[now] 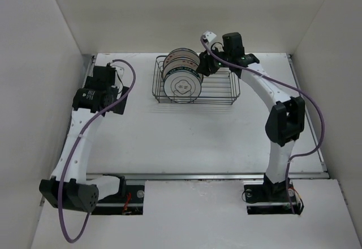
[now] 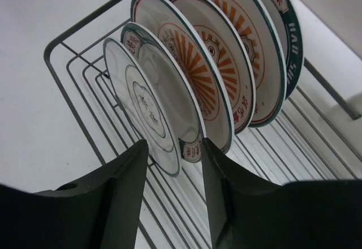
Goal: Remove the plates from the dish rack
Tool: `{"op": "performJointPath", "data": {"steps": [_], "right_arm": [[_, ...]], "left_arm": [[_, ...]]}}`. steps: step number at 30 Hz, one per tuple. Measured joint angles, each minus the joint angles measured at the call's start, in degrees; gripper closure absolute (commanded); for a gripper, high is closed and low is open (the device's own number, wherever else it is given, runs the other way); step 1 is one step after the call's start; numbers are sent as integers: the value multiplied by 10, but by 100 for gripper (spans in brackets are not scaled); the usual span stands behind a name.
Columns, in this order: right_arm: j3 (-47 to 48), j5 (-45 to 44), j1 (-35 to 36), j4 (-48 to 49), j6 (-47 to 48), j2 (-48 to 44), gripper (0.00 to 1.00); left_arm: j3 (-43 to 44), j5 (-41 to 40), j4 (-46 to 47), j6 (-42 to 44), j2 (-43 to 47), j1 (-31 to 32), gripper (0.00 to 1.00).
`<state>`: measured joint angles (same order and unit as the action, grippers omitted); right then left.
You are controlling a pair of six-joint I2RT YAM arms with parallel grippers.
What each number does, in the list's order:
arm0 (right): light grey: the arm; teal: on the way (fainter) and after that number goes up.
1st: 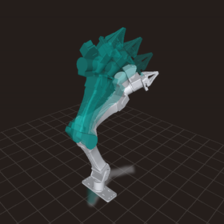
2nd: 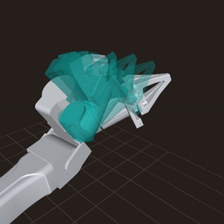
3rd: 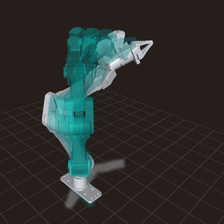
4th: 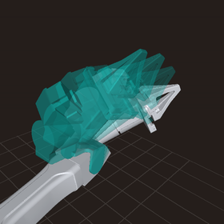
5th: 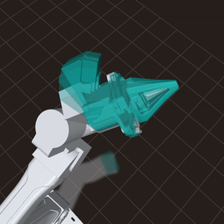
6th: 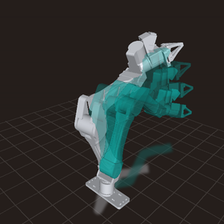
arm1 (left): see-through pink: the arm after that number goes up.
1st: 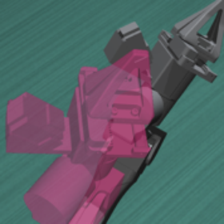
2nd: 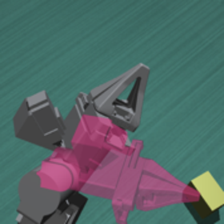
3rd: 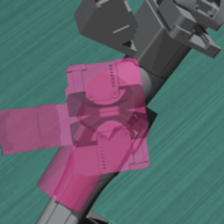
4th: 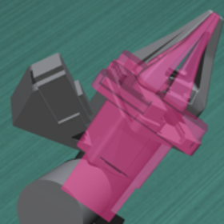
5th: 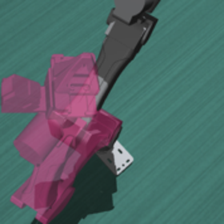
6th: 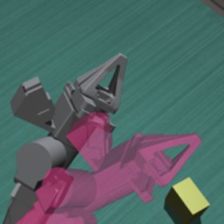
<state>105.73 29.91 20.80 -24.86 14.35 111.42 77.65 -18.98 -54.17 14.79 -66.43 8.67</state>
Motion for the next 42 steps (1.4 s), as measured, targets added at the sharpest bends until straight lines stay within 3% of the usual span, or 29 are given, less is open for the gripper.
{"op": "performJointPath", "data": {"steps": [3, 10, 15, 19, 35, 39, 42], "right_arm": [[14, 15, 0, 1, 1, 33, 49], [14, 29, 1, 14, 0, 66, 51], [14, 38, 3, 33, -11, 75, 62], [14, 43, 3, 43, -21, 84, 63], [-7, 34, 7, 61, -28, 87, 60], [-7, 31, 7, 61, -32, 87, 69], [-7, 34, 8, 61, -35, 87, 84]], "left_arm": [[5, -7, 9, -6, -35, 0, 0], [21, -31, 20, -14, -64, 0, 0], [22, -45, 20, -19, -68, 0, 0], [22, -53, 20, -24, -79, 0, 0], [22, -61, 20, -29, -86, 0, 0], [22, -62, 20, -29, -86, 0, 0], [22, -61, 19, -29, -86, 0, 0]]}}
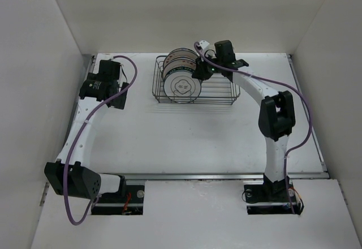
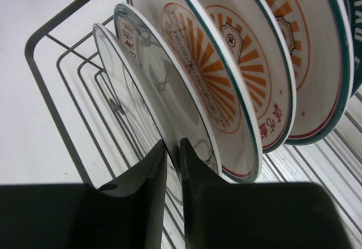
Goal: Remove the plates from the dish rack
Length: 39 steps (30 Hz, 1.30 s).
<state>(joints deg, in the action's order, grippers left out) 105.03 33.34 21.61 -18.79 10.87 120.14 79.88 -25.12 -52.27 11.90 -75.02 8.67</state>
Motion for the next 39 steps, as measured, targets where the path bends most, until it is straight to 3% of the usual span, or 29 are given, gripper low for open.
{"op": "performJointPath", "data": {"steps": [3, 7, 18, 23, 26, 28, 34, 39], "right_arm": [[-2, 0, 2, 2, 10, -2, 87], [-21, -3, 2, 10, 23, -15, 100], [-29, -45, 2, 13, 40, -92, 100], [-23, -63, -2, 9, 6, -130, 100], [-19, -62, -11, -15, -23, -164, 100], [-25, -59, -26, -32, -40, -197, 100], [-179, -34, -61, -57, -102, -386, 100], [-377, 40, -57, -52, -185, -486, 100]], "left_arm": [[0, 0, -2, 0, 0, 0, 0], [2, 2, -5, 0, 1, 0, 0], [22, 31, -8, 8, 6, 10, 0], [49, 70, -11, 30, -2, 13, 0], [102, 108, -11, 48, -36, 22, 4], [150, 138, -4, 59, -75, 30, 12], [260, 242, 34, 89, -207, 69, 25], [338, 309, 61, 112, -329, 107, 25]]}}
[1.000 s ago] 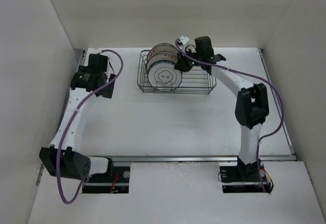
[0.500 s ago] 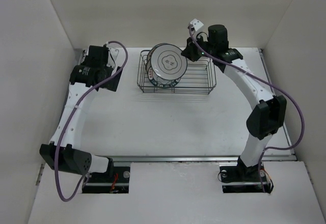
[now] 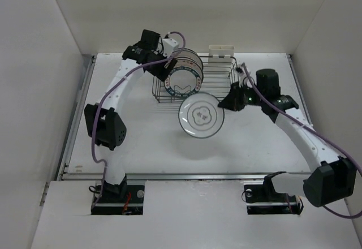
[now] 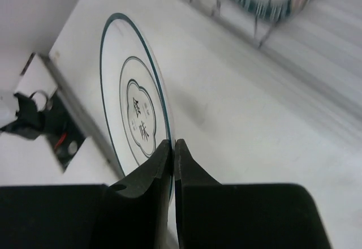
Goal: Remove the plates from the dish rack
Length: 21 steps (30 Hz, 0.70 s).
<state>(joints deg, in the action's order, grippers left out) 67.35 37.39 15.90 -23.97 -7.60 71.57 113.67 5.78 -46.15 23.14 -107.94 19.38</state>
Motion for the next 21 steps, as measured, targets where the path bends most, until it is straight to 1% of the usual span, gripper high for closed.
{"op": "performJointPath", "data": {"steps": [4, 7, 9, 11, 12, 13, 15, 16, 17, 19, 21], "right_arm": [[-155, 16, 0, 14, -78, -4, 100], [-233, 9, 0, 30, -125, -8, 100], [-262, 3, 0, 51, -154, -12, 100], [-270, -1, 0, 78, -174, -7, 100], [-270, -2, 0, 93, -182, 0, 98], [-270, -5, 0, 107, -188, 7, 92], [-270, -8, 0, 137, -195, 32, 69], [-270, -8, 0, 148, -197, 47, 66], [-271, -9, 0, 157, -197, 57, 64], [-271, -9, -1, 164, -195, 96, 63], [-271, -9, -1, 165, -194, 119, 63]], "left_arm": [[3, 20, 31, 23, -54, 21, 25], [3, 22, 58, 35, -74, 31, 25], [3, 22, 77, 37, -79, 34, 25], [3, 21, 95, 37, -81, 34, 25], [3, 21, 104, 36, -82, 34, 25], [3, 21, 111, 36, -83, 34, 26], [4, 20, 121, 36, -87, 34, 28], [4, 20, 125, 36, -90, 34, 30], [4, 20, 128, 35, -93, 34, 35], [4, 20, 133, 34, -101, 34, 40], [4, 17, 137, 33, -110, 34, 41]]}}
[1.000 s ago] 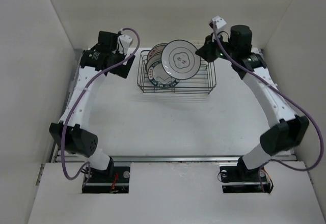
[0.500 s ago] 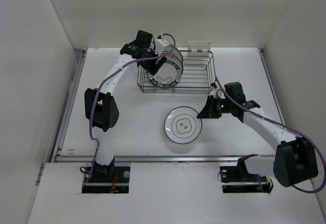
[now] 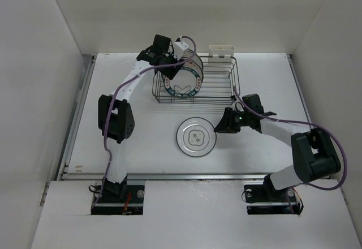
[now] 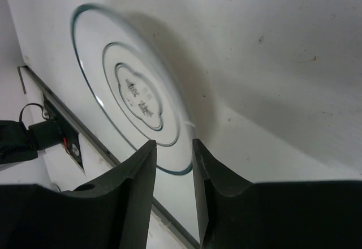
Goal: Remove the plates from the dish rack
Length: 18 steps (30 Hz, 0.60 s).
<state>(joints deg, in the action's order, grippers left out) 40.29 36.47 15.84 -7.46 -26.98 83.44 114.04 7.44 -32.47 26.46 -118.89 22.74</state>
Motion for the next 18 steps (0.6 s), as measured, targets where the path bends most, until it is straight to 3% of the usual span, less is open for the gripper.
{"op": "performJointPath", "data": {"steps": [11, 18], "right_arm": [[0, -15, 0, 5, 7, 6, 64], [0, -26, 0, 4, 13, 6, 64]], "left_arm": [[9, 0, 3, -14, -7, -5, 52], [16, 2, 0, -14, -13, -8, 52]]}}
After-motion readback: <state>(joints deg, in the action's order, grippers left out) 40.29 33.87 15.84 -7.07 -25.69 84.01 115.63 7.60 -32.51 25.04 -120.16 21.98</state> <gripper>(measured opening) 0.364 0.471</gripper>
